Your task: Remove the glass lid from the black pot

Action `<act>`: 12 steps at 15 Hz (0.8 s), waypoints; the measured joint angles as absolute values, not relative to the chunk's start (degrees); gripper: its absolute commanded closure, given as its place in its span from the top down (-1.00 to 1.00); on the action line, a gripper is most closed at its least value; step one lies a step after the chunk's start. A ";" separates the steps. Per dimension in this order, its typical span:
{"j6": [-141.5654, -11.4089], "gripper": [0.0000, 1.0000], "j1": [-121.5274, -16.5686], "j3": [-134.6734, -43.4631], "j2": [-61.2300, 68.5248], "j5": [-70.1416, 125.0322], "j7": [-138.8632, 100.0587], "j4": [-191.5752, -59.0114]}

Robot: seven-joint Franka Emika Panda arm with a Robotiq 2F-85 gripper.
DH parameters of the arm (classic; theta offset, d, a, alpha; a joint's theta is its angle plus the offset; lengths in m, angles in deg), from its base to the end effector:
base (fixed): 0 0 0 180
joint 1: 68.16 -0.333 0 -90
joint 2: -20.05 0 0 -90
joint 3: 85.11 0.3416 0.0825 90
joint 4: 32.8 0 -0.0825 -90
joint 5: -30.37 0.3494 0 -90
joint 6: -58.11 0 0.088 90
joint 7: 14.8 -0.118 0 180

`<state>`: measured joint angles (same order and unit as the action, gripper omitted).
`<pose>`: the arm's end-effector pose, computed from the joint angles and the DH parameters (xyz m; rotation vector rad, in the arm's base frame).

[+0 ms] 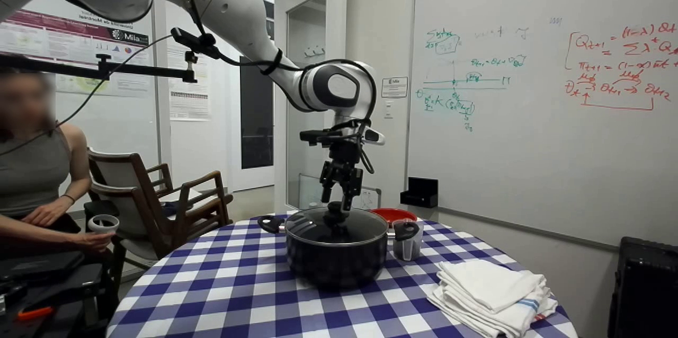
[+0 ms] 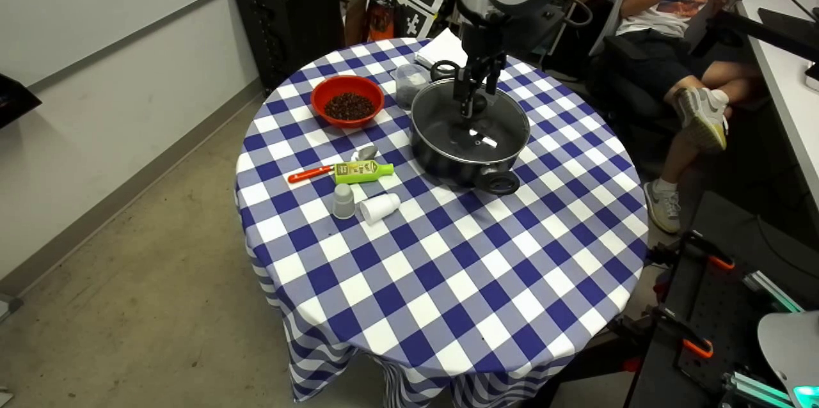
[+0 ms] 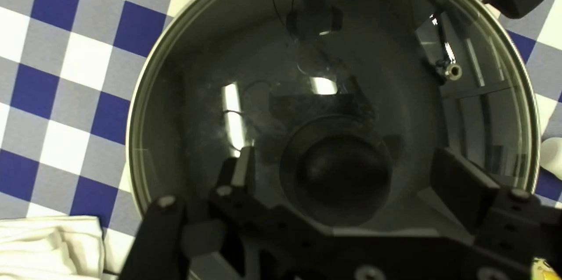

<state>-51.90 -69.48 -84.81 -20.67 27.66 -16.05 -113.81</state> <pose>0.6880 0.0149 0.2911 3.0812 0.0405 -0.3146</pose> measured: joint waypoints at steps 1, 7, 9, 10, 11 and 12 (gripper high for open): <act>-51.96 1.00 -69.49 -84.77 -20.70 27.66 -16.03 -113.74; -52.05 0.36 -69.55 -84.70 -20.78 27.66 -15.99 -113.30; -52.06 0.06 -69.56 -84.70 -20.85 27.66 -15.98 -113.12; -52.06 -0.12 -69.56 -84.70 -20.85 27.66 -15.98 -113.09; -52.06 -0.25 -69.56 -84.70 -20.85 27.66 -15.98 -113.08; -52.06 -0.43 -69.56 -84.70 -20.85 27.66 -15.98 -113.08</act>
<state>-52.06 -69.56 -84.70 -20.85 27.66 -15.98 -113.08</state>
